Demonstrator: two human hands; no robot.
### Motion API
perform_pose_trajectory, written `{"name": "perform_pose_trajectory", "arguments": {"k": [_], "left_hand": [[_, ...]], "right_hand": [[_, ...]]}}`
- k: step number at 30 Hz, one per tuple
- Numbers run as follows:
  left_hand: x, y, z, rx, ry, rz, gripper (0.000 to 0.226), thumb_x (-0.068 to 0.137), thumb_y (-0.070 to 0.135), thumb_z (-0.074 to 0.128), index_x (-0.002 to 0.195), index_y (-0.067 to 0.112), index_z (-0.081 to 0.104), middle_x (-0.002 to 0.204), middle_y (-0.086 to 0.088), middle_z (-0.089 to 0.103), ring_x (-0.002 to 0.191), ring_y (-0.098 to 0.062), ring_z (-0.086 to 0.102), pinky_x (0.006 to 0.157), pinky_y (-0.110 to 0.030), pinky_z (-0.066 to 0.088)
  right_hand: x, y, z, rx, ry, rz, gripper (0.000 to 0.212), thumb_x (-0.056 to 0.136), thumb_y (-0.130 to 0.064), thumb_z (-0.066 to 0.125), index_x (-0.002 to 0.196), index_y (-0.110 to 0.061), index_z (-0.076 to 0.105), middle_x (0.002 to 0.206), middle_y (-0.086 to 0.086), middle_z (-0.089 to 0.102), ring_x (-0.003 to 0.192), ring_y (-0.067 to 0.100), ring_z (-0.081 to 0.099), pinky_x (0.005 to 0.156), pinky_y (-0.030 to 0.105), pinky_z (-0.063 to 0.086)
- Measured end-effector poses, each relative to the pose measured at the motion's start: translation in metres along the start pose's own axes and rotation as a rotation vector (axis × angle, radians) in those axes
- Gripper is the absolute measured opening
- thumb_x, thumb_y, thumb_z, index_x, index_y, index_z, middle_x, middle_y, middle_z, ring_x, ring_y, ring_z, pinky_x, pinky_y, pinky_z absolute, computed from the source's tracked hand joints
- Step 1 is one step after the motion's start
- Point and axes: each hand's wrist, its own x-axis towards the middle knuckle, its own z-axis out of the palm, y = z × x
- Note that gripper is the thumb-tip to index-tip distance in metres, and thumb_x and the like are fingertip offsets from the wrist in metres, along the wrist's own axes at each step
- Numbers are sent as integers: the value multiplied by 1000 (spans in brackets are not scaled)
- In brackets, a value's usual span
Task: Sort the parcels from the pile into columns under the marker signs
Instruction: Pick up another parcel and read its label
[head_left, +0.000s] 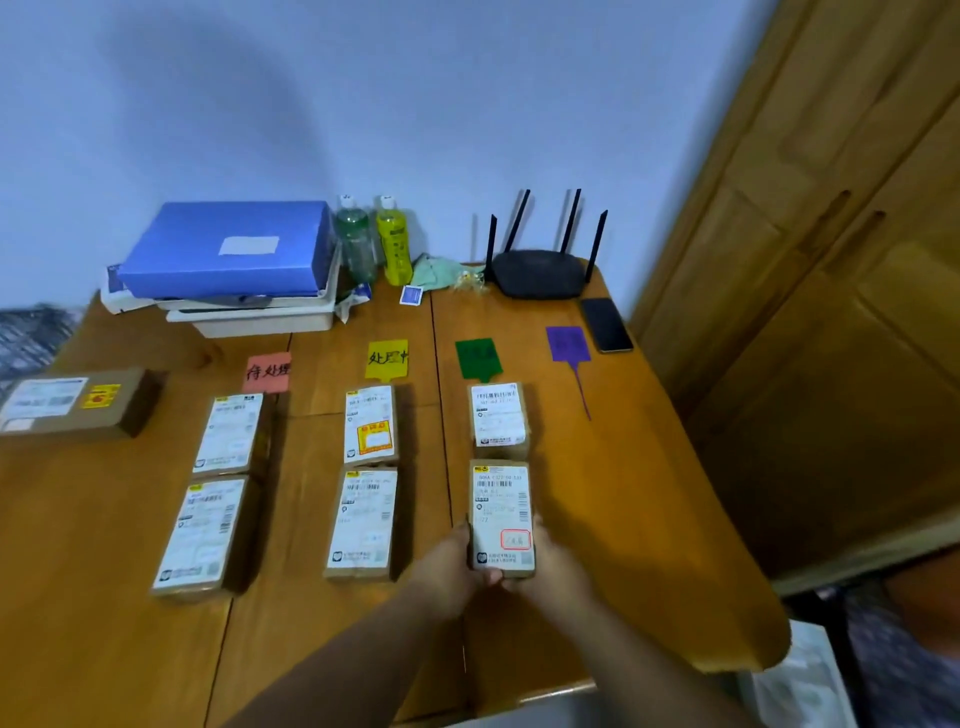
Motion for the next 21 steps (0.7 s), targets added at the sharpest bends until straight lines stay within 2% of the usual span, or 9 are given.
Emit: {"name": "perform_pose_trajectory", "arguments": {"k": [4,8,11,13,15,17,18,19,21], "left_hand": [[23,-5,4,0,-33,-26,68,81,20,73,139,26,39,125,8,63,114,-9,58,100,-33,47],[37,-5,7,22,-41,-35,72,80,13,74,141,25,37,128,4,62,112,-9,58,97,-26,48],[43,-4,10,46,-48,-66,67,84,5,68,140,25,36,127,0,61,90,-1,59,71,-9,52],[45,-3,12,79,-18,-85,63,87,8,65,141,23,37,125,2,61,86,0,58,64,-6,49],[46,-2,13,147,17,-89,67,86,12,66,144,24,35,125,4,61,101,-6,60,77,-12,50],[43,3,12,202,13,-110,71,86,15,66,147,23,30,131,2,58,117,-14,56,93,-23,47],[43,5,9,221,-5,-120,76,87,16,66,150,23,25,135,0,55,123,-17,53,99,-27,45],[41,7,4,228,-32,-124,82,87,15,65,152,22,16,139,-3,51,128,-20,49,102,-29,43],[34,15,-14,250,-105,-111,94,84,14,66,154,22,3,150,-7,39,136,-24,40,105,-29,38]], "right_hand": [[24,9,0,-36,-35,19,94,79,-23,77,153,-21,19,131,-2,62,113,19,62,77,22,46],[39,11,0,-38,-62,40,88,87,-23,69,154,-22,11,130,0,62,97,15,63,55,7,41],[45,15,0,-86,-64,61,60,99,-29,53,150,-25,22,124,4,64,75,8,60,45,4,38],[46,19,0,-67,-64,73,61,93,-33,61,146,-22,33,128,7,60,94,17,64,73,13,50],[47,23,1,-50,-34,100,60,92,-34,62,145,-22,36,136,8,56,118,24,57,89,26,45],[45,18,2,-35,-58,146,53,101,-33,47,150,-28,26,143,8,51,123,26,55,95,31,45],[44,13,0,32,-84,175,63,100,-33,48,153,-31,14,147,8,47,123,28,55,98,37,48],[44,10,-3,51,-107,172,87,94,-35,59,154,-34,-4,154,5,38,128,29,52,102,43,46],[37,5,-17,-85,-127,84,132,74,-43,79,146,-27,-31,160,-7,-4,148,22,14,120,44,21]]}}
